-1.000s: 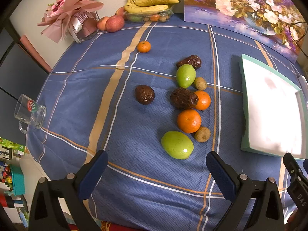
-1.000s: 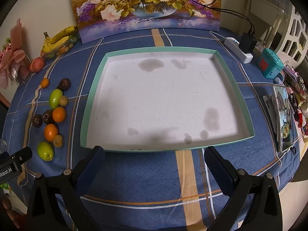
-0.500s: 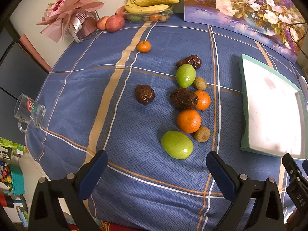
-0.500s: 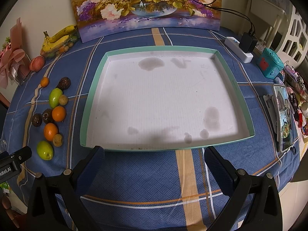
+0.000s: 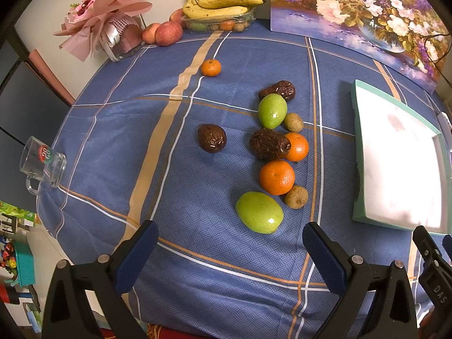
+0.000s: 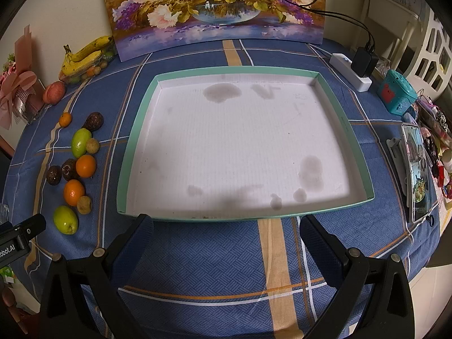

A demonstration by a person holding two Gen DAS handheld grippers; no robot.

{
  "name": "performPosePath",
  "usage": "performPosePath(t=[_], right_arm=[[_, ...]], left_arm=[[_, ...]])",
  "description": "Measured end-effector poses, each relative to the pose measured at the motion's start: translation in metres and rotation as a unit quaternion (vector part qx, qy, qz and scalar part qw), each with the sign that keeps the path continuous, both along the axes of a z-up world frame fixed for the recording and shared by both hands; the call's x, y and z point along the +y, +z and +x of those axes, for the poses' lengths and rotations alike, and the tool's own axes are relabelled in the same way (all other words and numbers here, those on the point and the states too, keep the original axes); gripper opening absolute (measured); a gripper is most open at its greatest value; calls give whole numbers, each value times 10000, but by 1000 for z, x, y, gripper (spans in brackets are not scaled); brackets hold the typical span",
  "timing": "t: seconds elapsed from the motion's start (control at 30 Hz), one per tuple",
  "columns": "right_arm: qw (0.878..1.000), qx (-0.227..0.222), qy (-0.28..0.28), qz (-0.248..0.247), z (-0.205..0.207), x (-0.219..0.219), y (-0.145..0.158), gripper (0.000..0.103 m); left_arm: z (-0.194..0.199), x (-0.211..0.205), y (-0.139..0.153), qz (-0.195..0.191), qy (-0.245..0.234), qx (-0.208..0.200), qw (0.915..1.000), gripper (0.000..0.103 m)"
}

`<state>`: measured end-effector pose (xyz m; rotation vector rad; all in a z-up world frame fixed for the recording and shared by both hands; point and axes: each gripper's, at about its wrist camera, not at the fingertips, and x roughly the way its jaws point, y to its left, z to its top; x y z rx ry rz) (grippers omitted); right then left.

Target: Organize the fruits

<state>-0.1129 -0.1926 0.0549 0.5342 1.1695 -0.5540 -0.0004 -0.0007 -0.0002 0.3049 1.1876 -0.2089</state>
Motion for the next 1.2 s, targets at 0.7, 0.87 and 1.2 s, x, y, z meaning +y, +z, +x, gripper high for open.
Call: performPosePath(t=[0.7, 0.87, 1.2], right_arm=[[9975, -667, 247, 27, 20, 9, 16, 103], [9930, -1052, 494, -198, 43, 22, 31, 103], [9909, -955, 950, 57, 106, 44, 18, 83]], left_arm=[[40, 21, 10, -1227, 530, -454, 9900, 103], [55, 34, 20, -1266, 542, -832, 9870, 103], [93, 59, 17, -1231, 922, -192, 9879, 103]])
